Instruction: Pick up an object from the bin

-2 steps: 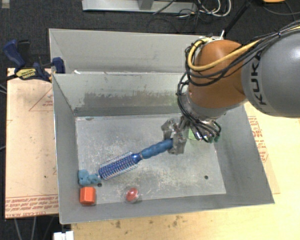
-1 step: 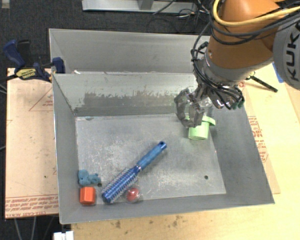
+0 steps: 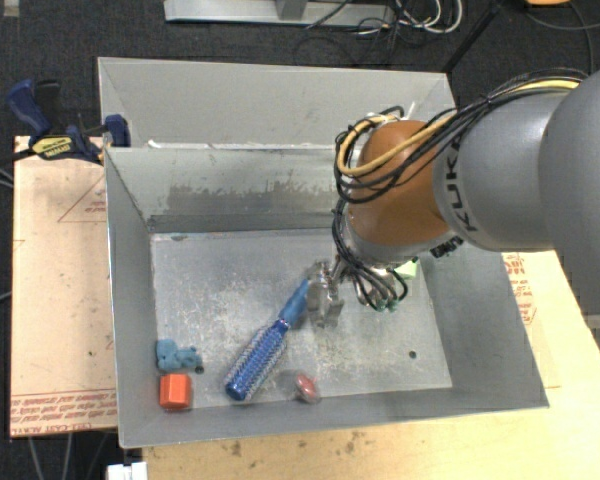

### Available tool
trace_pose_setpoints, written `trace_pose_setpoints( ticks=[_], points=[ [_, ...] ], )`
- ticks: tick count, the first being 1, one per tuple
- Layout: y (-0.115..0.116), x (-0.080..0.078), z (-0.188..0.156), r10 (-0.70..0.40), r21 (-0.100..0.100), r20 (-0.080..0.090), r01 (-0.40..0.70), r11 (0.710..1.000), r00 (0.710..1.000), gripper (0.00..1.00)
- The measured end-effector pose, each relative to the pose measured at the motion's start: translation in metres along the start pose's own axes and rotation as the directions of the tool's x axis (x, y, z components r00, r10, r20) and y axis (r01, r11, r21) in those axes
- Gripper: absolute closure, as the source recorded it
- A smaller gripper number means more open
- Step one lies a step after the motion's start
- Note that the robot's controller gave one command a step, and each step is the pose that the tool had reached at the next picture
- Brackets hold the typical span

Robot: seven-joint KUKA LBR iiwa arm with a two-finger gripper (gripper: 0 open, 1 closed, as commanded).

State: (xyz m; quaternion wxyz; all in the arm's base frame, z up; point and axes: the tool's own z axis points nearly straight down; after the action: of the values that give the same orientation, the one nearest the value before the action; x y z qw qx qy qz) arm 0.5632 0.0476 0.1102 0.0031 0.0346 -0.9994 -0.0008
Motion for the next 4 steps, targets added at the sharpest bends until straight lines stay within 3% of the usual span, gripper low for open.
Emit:
trace_pose_setpoints(
  ticks=[1, 2, 3, 4],
  points=[
    [0.0, -0.002, -0.004, -0.001, 0.001, 0.007, 0.001, 1.0, 1.0, 0.0],
    [-0.001, -0.024, 0.038, -0.163, 0.002, 0.007, 0.163, 0.987, 0.987, 0.0],
    [0.0, -0.025, 0.037, -0.164, 0.002, 0.008, 0.164, 0.986, 0.986, 1.0],
    [0.0, -0.025, 0.037, -0.165, 0.002, 0.008, 0.165, 0.986, 0.986, 1.0]
  ],
)
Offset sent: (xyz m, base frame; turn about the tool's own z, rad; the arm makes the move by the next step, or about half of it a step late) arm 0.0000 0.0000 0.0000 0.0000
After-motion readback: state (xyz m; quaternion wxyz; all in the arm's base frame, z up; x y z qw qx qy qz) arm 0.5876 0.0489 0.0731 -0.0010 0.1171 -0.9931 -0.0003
